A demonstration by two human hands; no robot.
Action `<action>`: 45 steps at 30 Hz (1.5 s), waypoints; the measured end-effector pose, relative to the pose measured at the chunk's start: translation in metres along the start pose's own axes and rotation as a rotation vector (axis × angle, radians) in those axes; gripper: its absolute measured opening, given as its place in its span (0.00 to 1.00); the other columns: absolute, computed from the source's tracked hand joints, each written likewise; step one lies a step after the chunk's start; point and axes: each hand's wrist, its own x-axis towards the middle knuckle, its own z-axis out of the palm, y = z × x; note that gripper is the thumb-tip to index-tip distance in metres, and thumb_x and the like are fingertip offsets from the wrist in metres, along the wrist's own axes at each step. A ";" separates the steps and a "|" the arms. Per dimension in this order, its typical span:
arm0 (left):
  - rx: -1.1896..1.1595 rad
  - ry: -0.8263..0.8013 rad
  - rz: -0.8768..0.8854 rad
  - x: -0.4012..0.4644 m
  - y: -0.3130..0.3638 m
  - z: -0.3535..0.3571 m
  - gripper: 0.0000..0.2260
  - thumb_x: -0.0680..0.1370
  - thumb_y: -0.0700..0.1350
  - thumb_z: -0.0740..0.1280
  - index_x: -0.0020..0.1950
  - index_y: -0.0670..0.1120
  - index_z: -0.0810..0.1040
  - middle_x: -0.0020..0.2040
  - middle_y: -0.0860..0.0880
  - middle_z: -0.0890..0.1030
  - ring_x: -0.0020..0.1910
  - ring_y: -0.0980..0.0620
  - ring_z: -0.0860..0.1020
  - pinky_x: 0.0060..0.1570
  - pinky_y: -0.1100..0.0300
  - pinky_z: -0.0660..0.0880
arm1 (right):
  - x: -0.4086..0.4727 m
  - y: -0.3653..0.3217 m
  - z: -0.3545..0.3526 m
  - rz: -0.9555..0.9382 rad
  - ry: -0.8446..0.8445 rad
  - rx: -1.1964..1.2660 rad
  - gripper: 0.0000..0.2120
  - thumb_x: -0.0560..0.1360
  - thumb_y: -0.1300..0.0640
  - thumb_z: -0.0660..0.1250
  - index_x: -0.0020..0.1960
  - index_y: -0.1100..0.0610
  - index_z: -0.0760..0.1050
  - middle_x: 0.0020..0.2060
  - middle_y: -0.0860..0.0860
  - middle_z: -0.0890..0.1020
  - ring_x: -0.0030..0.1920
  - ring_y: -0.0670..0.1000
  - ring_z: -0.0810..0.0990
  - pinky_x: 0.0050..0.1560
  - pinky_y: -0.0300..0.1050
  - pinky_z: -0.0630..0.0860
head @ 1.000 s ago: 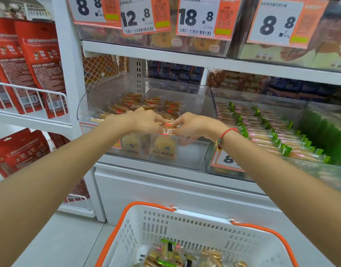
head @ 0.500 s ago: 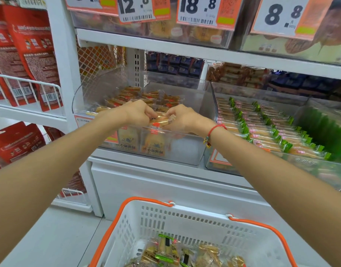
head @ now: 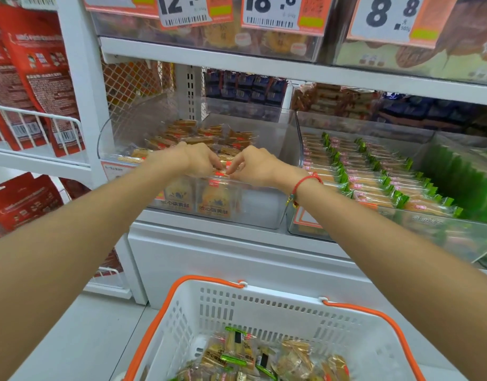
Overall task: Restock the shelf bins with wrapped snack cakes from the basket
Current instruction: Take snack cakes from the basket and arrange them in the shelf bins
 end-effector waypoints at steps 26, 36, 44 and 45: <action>-0.287 -0.189 -0.158 -0.117 -0.026 0.371 0.20 0.77 0.47 0.65 0.69 0.59 0.70 0.67 0.50 0.73 0.63 0.48 0.73 0.58 0.51 0.75 | -0.200 0.178 0.241 0.186 -0.236 -0.204 0.20 0.77 0.59 0.62 0.69 0.53 0.68 0.63 0.53 0.72 0.64 0.54 0.70 0.61 0.46 0.69; 0.063 -0.320 0.154 -0.097 -0.009 0.391 0.28 0.80 0.40 0.59 0.77 0.54 0.54 0.78 0.52 0.54 0.77 0.49 0.53 0.73 0.50 0.59 | -0.217 0.216 0.293 0.173 -0.219 -0.272 0.24 0.74 0.67 0.65 0.67 0.54 0.65 0.65 0.53 0.71 0.68 0.54 0.66 0.71 0.51 0.64; -0.028 -0.433 -0.042 -0.092 0.005 0.364 0.15 0.80 0.49 0.59 0.66 0.52 0.73 0.65 0.47 0.72 0.63 0.47 0.71 0.63 0.49 0.70 | -0.203 0.206 0.277 0.148 -0.140 -0.166 0.14 0.77 0.67 0.61 0.54 0.52 0.60 0.38 0.49 0.78 0.37 0.50 0.76 0.29 0.36 0.69; -0.187 -0.416 -0.123 -0.093 0.010 0.357 0.14 0.82 0.51 0.56 0.59 0.49 0.78 0.55 0.46 0.77 0.52 0.49 0.75 0.58 0.51 0.73 | -0.201 0.202 0.270 0.158 -0.121 -0.110 0.12 0.78 0.64 0.62 0.53 0.52 0.61 0.39 0.50 0.80 0.38 0.50 0.79 0.31 0.39 0.73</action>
